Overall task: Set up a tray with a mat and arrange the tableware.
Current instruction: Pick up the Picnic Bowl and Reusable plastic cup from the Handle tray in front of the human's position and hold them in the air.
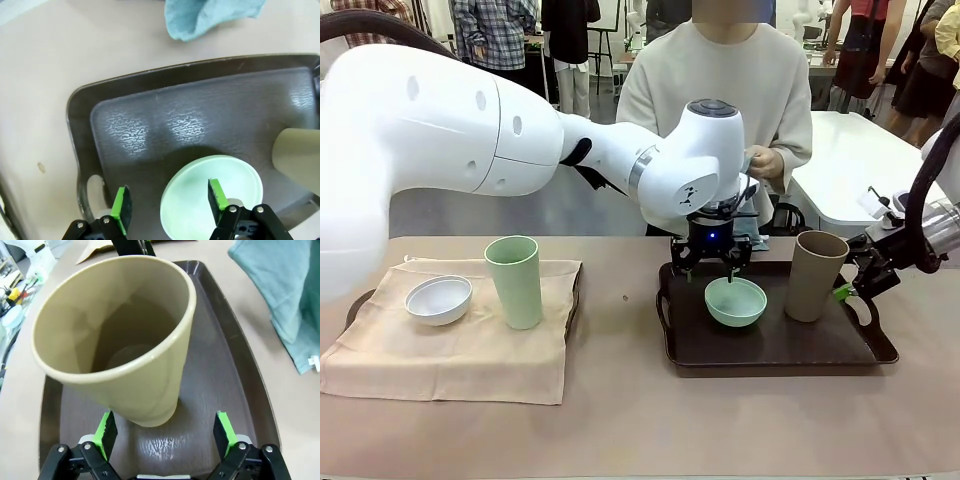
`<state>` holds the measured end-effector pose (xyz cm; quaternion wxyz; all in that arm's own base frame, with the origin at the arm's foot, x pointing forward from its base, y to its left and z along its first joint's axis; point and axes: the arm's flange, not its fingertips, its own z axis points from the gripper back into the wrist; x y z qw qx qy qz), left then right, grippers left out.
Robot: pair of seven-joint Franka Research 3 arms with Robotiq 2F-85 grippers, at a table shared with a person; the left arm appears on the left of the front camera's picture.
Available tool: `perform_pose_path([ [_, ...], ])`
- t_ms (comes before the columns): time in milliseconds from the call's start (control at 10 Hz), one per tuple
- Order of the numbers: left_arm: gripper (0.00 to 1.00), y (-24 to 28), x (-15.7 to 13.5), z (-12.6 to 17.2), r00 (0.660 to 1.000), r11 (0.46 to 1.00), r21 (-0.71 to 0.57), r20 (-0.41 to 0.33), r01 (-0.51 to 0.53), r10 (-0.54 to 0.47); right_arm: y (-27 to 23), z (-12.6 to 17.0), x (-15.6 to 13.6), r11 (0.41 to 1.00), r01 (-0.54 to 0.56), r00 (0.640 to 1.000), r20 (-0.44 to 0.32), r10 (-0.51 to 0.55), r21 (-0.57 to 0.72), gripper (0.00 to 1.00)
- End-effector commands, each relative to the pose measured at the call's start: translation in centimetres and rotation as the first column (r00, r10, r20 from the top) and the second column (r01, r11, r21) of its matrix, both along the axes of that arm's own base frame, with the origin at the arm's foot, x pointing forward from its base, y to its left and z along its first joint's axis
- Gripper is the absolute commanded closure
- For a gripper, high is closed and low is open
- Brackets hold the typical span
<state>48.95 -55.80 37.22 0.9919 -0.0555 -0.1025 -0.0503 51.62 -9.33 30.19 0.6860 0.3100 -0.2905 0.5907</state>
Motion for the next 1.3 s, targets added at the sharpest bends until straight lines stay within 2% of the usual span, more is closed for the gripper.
perform_pose_path([
  [0,0.20,0.0,-0.1,-0.7,0.997,0.998,0.030,0.044,-0.061,0.059,1.2,-1.0,-0.1,1.000,-0.022,0.999,0.027,0.022,0.018,0.00],
  [600,0.20,0.8,0.6,-1.7,0.993,0.992,0.053,0.034,-0.113,0.111,4.2,-1.3,-1.4,0.992,-0.114,0.993,0.028,0.113,0.049,0.00],
  [900,0.20,0.3,0.9,-2.9,0.993,0.991,0.067,-0.009,-0.117,0.118,4.8,-1.4,-1.2,0.992,-0.113,0.993,0.045,0.111,0.054,0.00],
  [1000,0.20,0.1,0.7,-3.2,0.992,0.992,0.056,-0.047,-0.117,0.120,4.9,-1.5,-1.0,0.992,-0.111,0.993,0.048,0.108,0.052,0.00],
  [1200,0.20,-0.3,0.4,-2.8,0.993,0.993,0.051,-0.034,-0.110,0.112,4.8,-1.7,-0.6,0.994,-0.100,0.994,0.043,0.098,0.050,0.00],
])
